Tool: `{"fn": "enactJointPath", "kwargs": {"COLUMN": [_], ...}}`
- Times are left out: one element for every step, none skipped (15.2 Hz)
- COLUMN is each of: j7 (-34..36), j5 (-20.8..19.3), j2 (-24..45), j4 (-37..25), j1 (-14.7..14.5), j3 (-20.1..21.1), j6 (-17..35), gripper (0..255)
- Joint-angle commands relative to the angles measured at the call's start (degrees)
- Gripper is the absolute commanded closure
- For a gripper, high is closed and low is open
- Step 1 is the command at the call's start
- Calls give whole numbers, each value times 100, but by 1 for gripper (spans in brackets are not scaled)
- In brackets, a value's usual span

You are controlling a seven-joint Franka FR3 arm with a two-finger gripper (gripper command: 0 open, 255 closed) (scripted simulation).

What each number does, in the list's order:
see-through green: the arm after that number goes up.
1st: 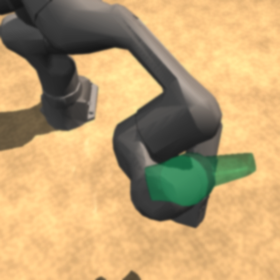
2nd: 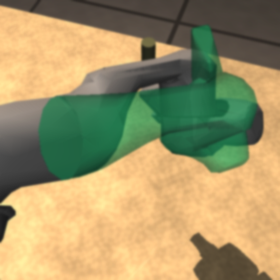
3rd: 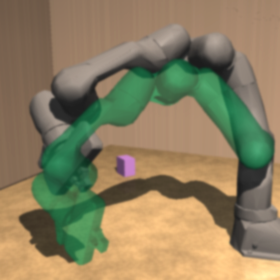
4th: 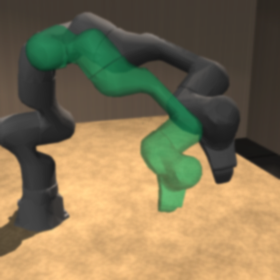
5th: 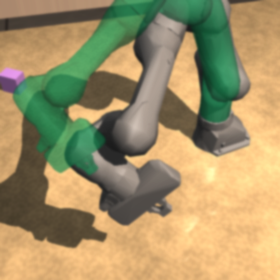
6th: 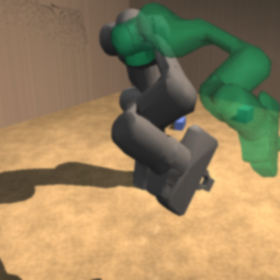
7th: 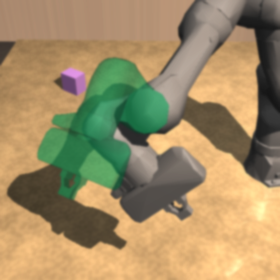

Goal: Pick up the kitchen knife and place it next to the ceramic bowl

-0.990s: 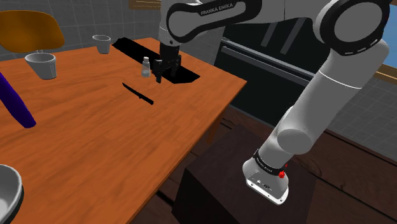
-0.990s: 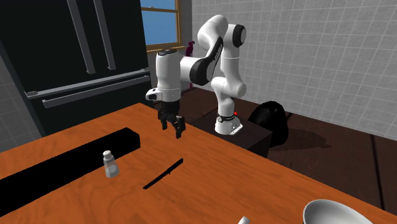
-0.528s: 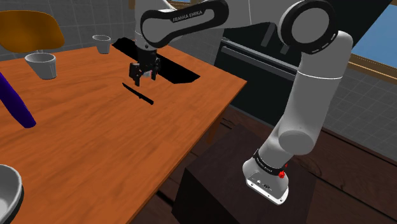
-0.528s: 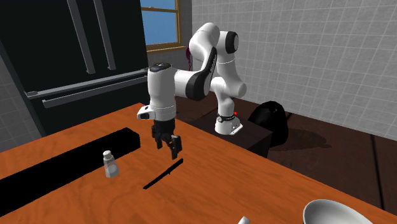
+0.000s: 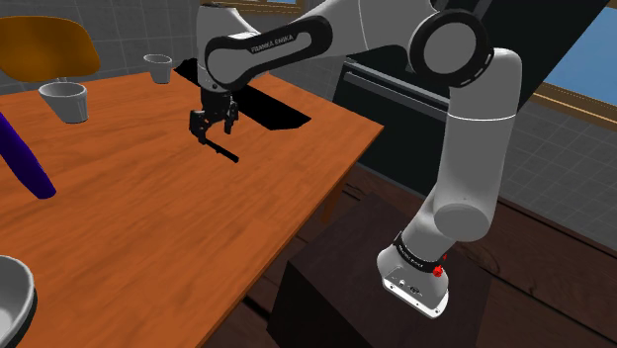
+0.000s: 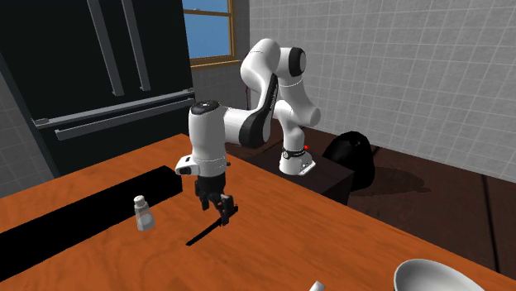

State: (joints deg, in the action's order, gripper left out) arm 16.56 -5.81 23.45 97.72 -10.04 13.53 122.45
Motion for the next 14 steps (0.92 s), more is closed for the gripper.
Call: {"fn": "enactJointPath", "kwargs": {"j7": [18, 22, 22, 22, 22, 22, 22, 22, 22, 22, 22, 22, 22, 22], "j5": [-25, -31, -31, -31, -31, -31, -31, -31, -31, -31, -31, -31, -31, -31], "j2": [85, 105, 106, 106, 106, 106, 106, 106, 106, 106, 106, 106, 106, 106], "j4": [34, 50, 49, 49, 49, 49, 49, 49, 48, 48, 48, 48, 48, 48], "j1": [-12, -14, -14, -14, -14, -14, -14, -14, -14, -14, -14, -14, -14, -14], "j3": [-10, -13, -13, -13, -13, -13, -13, -13, -13, -13, -13, -13, -13, -13], "j6": [120, 156, 155, 155, 155, 155, 155, 155, 154, 154, 154, 154, 154, 154], "gripper": [0, 0, 0, 0, 0, 0, 0, 0, 0, 255, 255, 255, 255, 255]}}
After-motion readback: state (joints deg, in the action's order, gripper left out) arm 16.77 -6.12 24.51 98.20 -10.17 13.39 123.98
